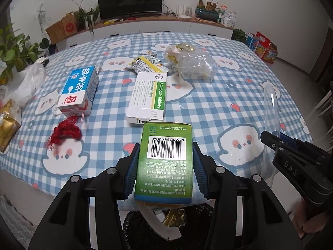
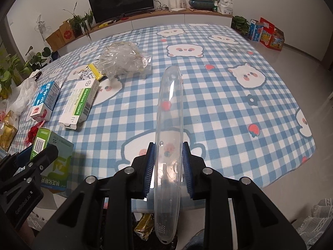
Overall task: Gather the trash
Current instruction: 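Carry the plastic tube to the bin and open the right tool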
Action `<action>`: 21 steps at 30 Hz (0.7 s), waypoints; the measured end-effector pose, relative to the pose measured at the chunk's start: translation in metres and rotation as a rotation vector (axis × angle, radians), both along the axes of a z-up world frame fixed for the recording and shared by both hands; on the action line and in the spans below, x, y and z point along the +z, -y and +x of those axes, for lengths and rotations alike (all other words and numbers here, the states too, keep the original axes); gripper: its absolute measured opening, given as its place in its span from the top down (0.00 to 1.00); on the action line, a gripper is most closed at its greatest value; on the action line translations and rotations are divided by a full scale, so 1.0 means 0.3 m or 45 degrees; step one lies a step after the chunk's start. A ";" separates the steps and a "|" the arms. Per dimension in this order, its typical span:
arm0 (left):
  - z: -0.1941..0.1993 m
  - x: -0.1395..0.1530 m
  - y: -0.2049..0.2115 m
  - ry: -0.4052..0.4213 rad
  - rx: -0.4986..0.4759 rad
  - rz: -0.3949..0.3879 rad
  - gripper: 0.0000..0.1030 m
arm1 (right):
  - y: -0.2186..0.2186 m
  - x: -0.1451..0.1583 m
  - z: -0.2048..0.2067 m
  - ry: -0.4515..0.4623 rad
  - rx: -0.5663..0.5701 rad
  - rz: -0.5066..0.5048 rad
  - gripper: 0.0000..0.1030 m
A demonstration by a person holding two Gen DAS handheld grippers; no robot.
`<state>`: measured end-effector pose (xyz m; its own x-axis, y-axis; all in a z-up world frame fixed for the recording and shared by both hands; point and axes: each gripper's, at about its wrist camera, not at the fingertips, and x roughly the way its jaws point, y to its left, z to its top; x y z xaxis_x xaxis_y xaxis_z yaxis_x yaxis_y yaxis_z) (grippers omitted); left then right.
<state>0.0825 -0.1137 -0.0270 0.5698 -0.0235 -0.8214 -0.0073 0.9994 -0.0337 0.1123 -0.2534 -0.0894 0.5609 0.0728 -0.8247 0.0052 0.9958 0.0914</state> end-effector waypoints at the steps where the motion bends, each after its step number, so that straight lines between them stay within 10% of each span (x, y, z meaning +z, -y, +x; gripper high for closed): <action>1: -0.013 0.002 -0.007 0.002 0.003 0.004 0.54 | -0.001 0.000 -0.011 -0.001 -0.002 0.003 0.76; 21: -0.314 -0.007 -0.124 0.039 0.084 -0.007 0.54 | -0.088 0.064 -0.266 0.091 0.052 0.031 0.76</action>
<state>-0.0116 -0.0765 -0.0292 0.5950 0.0100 -0.8037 -0.0718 0.9966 -0.0407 0.0326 -0.2271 -0.0701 0.6145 0.1165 -0.7803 -0.0430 0.9925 0.1142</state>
